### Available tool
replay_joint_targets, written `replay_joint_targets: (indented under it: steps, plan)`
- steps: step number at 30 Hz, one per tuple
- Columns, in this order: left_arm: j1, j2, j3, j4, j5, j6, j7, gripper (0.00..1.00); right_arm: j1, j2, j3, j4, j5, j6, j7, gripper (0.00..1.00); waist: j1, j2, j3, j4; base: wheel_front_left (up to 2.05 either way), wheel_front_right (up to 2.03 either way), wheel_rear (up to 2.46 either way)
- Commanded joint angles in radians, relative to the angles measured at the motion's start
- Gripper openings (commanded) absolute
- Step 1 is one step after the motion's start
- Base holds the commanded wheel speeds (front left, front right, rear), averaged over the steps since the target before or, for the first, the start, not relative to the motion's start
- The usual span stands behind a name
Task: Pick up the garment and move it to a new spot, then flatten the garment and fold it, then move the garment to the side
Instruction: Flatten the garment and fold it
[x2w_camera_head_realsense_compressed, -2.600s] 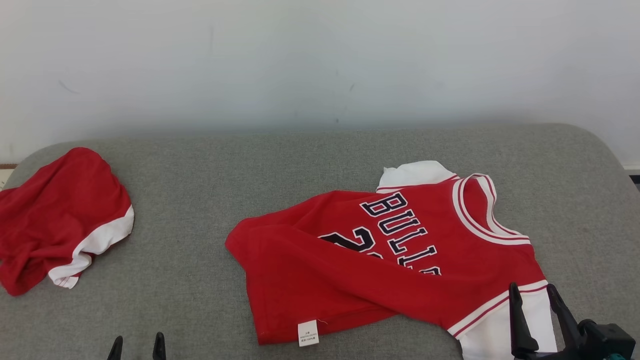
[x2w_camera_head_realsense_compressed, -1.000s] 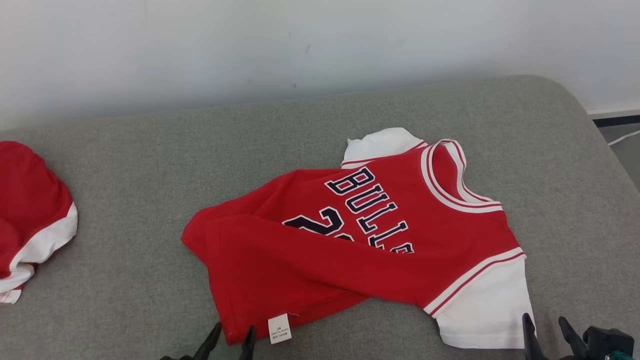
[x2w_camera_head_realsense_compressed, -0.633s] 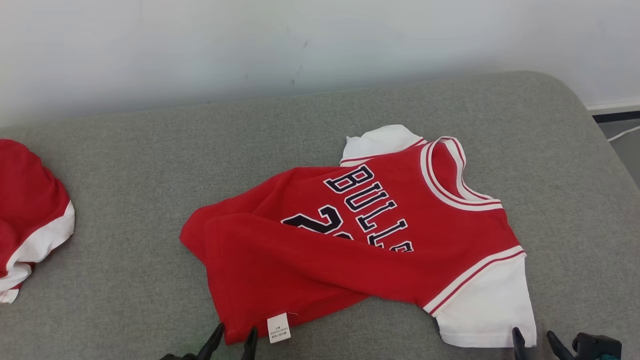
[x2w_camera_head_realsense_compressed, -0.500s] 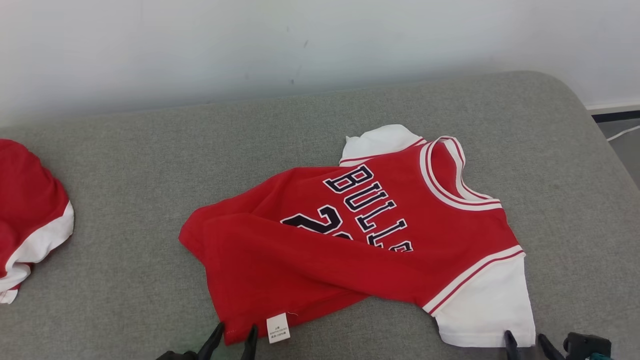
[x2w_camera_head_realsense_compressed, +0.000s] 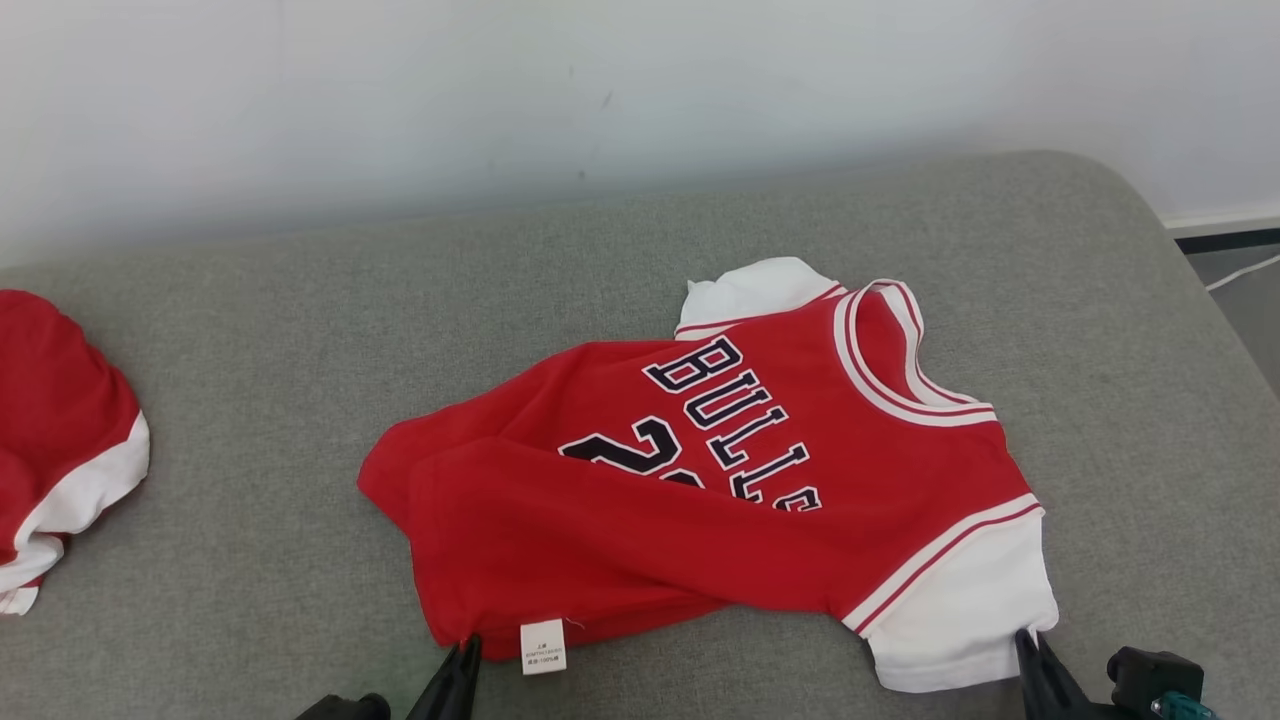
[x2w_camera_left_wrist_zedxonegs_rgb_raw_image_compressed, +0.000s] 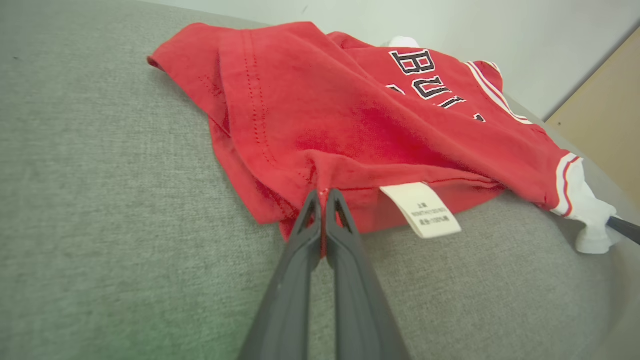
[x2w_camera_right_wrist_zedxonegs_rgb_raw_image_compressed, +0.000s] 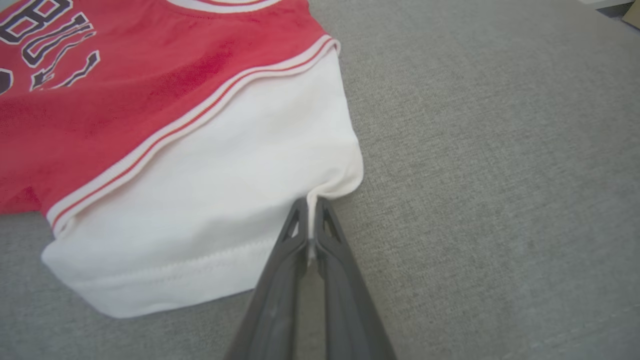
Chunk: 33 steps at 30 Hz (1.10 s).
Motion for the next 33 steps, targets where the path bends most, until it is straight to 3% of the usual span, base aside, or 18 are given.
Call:
replay_joint_targets:
  steps: [1,13,21,26,33]
  plan:
    - [0.028,0.001,0.013,-0.019,0.016,0.003,-0.005,0.0,0.001,-0.009,0.01,-0.012,0.019,0.0,-0.017,0.0,-0.0001,-0.0001,-0.014,0.0,0.0,0.0,0.0]
    - [0.083,0.061,0.079,-0.181,0.085,0.016,-0.005,0.0,0.043,-0.049,0.075,-0.253,0.182,0.0,-0.02,0.0,-0.0001,-0.0001,-0.071,0.005,0.0,0.0,0.0]
    - [-0.034,0.17,0.046,-0.252,0.125,-0.004,0.042,0.0,-0.034,-0.103,0.131,-0.399,0.256,0.0,0.048,0.0,-0.0001,-0.0001,-0.061,0.018,0.0,0.0,0.0]
    - [-0.188,0.256,-0.01,-0.274,0.12,-0.013,0.1,0.0,-0.19,-0.112,0.166,-0.394,0.279,0.0,0.058,0.0,-0.0001,-0.0001,0.0,0.022,0.0,0.0,0.0]
    - [-0.491,0.403,-0.156,-0.23,0.039,-0.016,0.16,0.0,-0.512,-0.097,0.222,-0.26,0.328,0.0,0.057,0.0,-0.0001,-0.0001,0.143,0.033,0.0,0.0,0.0]
